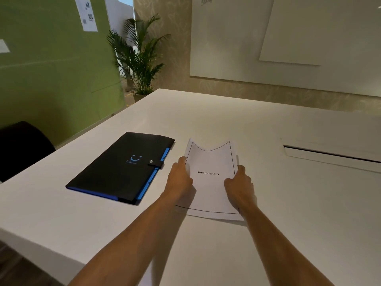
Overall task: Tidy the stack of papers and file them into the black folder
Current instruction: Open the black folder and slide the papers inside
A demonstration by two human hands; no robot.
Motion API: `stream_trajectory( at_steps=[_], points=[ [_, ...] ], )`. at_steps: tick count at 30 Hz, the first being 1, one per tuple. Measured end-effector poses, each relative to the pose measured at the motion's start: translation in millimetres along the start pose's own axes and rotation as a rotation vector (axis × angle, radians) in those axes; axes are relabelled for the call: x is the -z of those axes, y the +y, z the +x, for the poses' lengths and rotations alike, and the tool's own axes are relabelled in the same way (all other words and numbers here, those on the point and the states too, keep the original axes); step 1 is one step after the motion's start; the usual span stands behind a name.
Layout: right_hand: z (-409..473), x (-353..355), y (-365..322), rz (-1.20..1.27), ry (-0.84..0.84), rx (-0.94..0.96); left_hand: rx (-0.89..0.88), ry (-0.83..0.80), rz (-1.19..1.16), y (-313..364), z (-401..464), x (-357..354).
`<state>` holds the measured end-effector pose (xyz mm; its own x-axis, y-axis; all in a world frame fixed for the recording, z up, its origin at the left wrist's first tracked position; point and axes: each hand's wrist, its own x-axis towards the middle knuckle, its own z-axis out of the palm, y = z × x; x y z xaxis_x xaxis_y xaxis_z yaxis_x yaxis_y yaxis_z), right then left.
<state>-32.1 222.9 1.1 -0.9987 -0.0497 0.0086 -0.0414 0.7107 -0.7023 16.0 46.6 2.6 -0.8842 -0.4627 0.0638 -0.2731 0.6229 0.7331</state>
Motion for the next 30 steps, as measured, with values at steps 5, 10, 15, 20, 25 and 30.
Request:
stream_trajectory(
  at_steps=[5, 10, 15, 20, 25, 30],
  points=[
    [-6.6, -4.7, 0.0, -0.21, 0.045, 0.09, -0.079, 0.095, 0.466, -3.7, -1.7, -3.1],
    [-12.4, 0.8, 2.7, -0.395, 0.087, 0.099, -0.148, 0.119, 0.531, -17.7, 4.1, -1.0],
    [-1.2, 2.1, -24.4, -0.36, 0.131, 0.106, -0.135, 0.209, 0.371, -25.0, 16.9, 20.0],
    [2.4, -27.8, -69.7, -0.174, 0.093, 0.367, -0.132, 0.349, 0.351, -55.0, 35.4, 68.2],
    [3.0, -80.5, -112.1, -0.188, -0.001, 0.586, -0.092, 0.323, 0.417, -99.0, 46.1, 94.3],
    [4.1, -127.6, -147.0, -0.262, -0.106, 0.643, -0.041, 0.194, 0.419, -130.8, 45.8, 83.6]
  ],
)
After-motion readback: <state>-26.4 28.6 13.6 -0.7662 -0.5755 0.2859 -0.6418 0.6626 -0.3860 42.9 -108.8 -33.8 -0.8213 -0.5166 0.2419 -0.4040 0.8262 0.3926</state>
